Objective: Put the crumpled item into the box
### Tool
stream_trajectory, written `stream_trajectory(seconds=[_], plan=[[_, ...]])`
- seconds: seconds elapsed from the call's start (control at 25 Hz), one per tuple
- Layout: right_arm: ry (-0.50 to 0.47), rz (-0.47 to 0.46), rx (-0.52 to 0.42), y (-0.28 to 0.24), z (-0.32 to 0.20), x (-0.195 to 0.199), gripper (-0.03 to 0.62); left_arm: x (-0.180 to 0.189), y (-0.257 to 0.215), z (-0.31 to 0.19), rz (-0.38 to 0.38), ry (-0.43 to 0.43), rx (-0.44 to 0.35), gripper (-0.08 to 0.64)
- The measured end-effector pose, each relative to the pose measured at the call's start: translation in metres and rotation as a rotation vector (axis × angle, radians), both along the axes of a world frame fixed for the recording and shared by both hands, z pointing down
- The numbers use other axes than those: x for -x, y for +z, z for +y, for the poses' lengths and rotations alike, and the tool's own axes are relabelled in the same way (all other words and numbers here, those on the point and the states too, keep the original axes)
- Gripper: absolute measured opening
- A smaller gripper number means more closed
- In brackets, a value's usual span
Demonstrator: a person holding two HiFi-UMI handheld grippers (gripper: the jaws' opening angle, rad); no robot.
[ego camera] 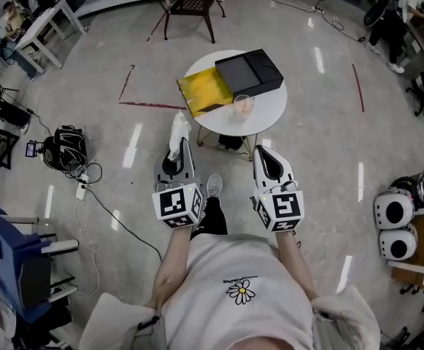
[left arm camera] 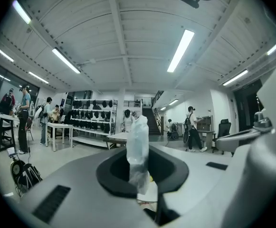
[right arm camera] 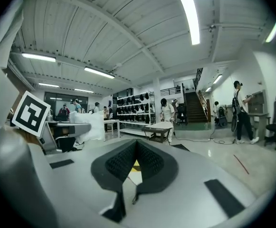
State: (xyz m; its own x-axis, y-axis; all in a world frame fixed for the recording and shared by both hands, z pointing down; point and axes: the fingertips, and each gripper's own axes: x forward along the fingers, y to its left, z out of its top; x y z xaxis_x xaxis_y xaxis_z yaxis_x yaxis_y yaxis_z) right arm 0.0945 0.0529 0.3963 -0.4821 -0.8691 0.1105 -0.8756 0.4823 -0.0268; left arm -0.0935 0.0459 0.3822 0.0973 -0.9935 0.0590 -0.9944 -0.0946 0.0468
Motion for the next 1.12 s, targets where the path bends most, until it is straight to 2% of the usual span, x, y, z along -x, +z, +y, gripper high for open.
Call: stream_trajectory(seconds=[0.24,0.44,0.56,0.84,1.12], plan=[[0.033,0.037,-0.002,-0.012,-0.103,0.033,0.003,0.035,-0.002,-0.105,0.007,0.025,0.002,0.041],[0.048,0.051,0.013,-0.013,-0.184,0.065,0.003,0.051,-0.014,-0.185,0.015,0.137,-0.057,0.041],[0.047,0.055,0.015,-0.012,-0.218,0.077,0.003,0.055,-0.018,-0.216,-0.024,0.163,-0.083,0.041],[0.045,0.071,0.015,-0.009,-0.259,0.082,0.003,0.054,0.004,-0.246,-0.025,0.141,-0.025,0.041],[-0.013,0.072,0.018,0.000,-0.270,0.081,0.003,0.059,0.006,-0.256,-0.040,0.071,-0.044,0.041]])
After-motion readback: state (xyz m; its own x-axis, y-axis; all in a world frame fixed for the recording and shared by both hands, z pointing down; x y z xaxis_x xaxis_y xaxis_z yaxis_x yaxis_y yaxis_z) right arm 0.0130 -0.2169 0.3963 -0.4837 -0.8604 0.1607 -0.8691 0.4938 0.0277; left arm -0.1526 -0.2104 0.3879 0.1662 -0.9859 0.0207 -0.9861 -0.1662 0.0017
